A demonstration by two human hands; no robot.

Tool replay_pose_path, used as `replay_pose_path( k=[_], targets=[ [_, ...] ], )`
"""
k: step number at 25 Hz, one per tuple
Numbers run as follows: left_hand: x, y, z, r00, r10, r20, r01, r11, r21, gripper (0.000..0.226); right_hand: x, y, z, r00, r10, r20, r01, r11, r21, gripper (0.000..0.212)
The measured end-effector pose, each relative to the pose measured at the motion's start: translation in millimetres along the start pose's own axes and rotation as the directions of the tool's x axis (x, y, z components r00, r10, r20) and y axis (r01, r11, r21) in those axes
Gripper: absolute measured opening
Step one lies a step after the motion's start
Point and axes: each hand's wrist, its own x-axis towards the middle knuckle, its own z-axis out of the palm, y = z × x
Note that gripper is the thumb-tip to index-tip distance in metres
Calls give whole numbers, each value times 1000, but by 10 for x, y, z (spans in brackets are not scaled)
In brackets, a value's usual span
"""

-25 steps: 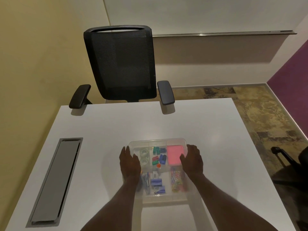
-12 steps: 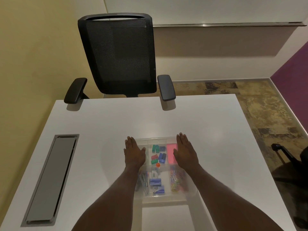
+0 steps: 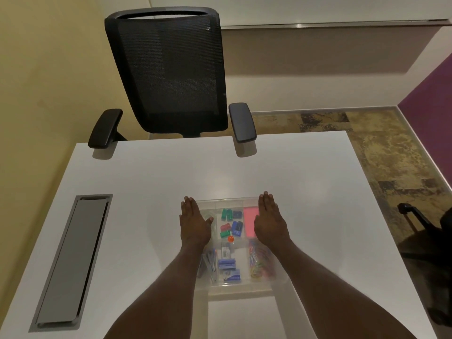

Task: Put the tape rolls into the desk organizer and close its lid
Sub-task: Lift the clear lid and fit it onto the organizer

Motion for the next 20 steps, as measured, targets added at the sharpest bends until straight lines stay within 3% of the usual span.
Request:
replay_pose_path(
  k=[6,11,20],
  targets=[
    [-29,-26,0,1000,11,-3,-11,1000,21,90,-282,112,108,998,-59,-32,57,997,-43,57],
    [-37,-10,20,1000,3,-17,-3,1000,22,90,-936,88,394,987,-69,-146,77,996,46,60],
    [-334,-184,87,995,81,-63,-80,997,14,81,-1007,134,559,988,-57,-145,56,998,-11,65]
  ],
)
